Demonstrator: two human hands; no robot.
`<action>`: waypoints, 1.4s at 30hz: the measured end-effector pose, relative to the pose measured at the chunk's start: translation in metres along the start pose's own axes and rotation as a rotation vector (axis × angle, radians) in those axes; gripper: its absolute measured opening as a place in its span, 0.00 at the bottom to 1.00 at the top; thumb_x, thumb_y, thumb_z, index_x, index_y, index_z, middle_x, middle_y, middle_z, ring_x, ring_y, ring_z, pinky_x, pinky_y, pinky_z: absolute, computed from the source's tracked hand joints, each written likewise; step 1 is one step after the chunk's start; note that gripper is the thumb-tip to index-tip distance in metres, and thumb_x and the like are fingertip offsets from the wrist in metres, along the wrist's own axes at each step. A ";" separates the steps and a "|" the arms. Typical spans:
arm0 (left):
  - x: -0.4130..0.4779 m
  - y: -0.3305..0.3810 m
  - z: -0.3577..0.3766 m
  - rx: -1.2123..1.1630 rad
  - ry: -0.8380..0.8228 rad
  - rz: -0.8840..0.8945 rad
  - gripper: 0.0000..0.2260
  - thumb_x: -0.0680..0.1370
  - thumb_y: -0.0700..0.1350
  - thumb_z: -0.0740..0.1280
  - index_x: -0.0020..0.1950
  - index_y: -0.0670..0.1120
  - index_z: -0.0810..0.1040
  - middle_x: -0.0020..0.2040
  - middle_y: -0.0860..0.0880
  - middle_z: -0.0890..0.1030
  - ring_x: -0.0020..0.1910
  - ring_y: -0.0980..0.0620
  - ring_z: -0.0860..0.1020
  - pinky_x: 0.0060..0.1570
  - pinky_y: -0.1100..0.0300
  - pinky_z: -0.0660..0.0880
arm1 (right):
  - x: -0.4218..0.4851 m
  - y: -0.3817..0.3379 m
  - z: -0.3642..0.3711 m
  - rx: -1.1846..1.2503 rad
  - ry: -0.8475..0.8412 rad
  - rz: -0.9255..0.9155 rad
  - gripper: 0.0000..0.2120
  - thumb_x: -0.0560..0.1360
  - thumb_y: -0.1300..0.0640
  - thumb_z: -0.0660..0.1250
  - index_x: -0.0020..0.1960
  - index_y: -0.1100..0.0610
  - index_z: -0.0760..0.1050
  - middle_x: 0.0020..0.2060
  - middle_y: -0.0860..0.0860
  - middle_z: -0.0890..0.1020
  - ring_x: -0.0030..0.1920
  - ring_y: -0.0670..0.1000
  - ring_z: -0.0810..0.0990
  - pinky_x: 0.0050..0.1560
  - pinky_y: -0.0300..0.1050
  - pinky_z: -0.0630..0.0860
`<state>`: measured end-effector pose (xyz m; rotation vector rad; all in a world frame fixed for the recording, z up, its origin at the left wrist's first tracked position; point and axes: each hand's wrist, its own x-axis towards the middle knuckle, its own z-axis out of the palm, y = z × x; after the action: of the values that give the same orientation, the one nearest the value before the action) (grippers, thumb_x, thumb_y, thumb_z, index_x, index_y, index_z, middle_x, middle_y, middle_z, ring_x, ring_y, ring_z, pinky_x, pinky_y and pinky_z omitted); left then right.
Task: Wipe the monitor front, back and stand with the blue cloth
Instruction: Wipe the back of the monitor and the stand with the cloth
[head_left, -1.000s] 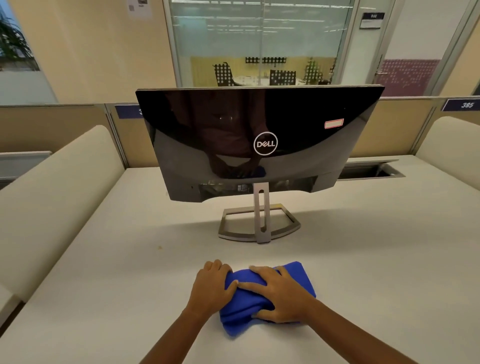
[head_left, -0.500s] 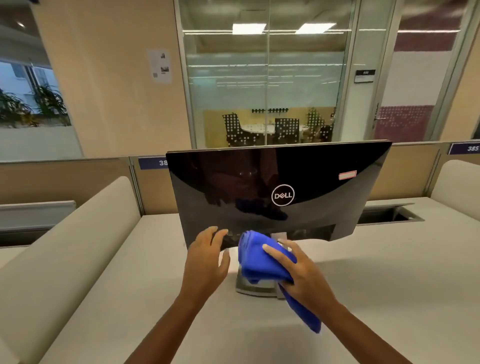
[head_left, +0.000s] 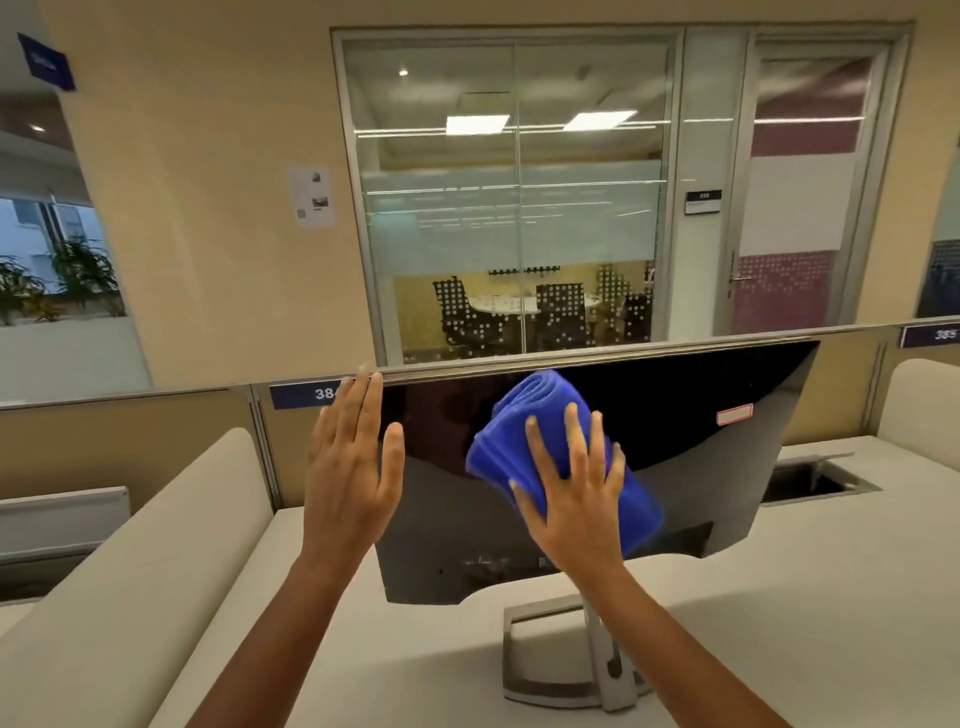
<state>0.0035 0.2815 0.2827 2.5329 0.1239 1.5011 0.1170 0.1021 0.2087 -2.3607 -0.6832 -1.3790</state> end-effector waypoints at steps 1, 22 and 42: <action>0.001 -0.001 0.000 -0.017 0.012 0.010 0.25 0.78 0.52 0.46 0.72 0.42 0.60 0.73 0.49 0.60 0.72 0.53 0.57 0.71 0.49 0.57 | -0.010 0.001 0.007 -0.030 -0.003 -0.073 0.29 0.77 0.40 0.50 0.75 0.48 0.49 0.73 0.57 0.53 0.72 0.63 0.56 0.65 0.65 0.60; 0.010 -0.043 -0.002 -0.970 -0.059 -0.131 0.29 0.74 0.70 0.46 0.64 0.55 0.71 0.64 0.63 0.73 0.68 0.56 0.67 0.67 0.65 0.63 | -0.021 -0.016 0.034 -0.165 0.169 -0.447 0.33 0.74 0.44 0.60 0.75 0.45 0.50 0.72 0.51 0.55 0.73 0.60 0.53 0.67 0.62 0.58; 0.020 -0.057 -0.017 -1.180 -0.256 -0.190 0.31 0.71 0.71 0.49 0.61 0.51 0.72 0.59 0.64 0.77 0.66 0.59 0.70 0.62 0.70 0.65 | -0.030 -0.061 0.042 -0.325 -0.018 -0.704 0.45 0.67 0.45 0.70 0.76 0.48 0.47 0.74 0.50 0.52 0.73 0.57 0.49 0.70 0.60 0.46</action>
<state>-0.0001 0.3423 0.2956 1.6300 -0.4216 0.7565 0.1013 0.1670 0.1648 -2.4822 -1.4979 -1.8560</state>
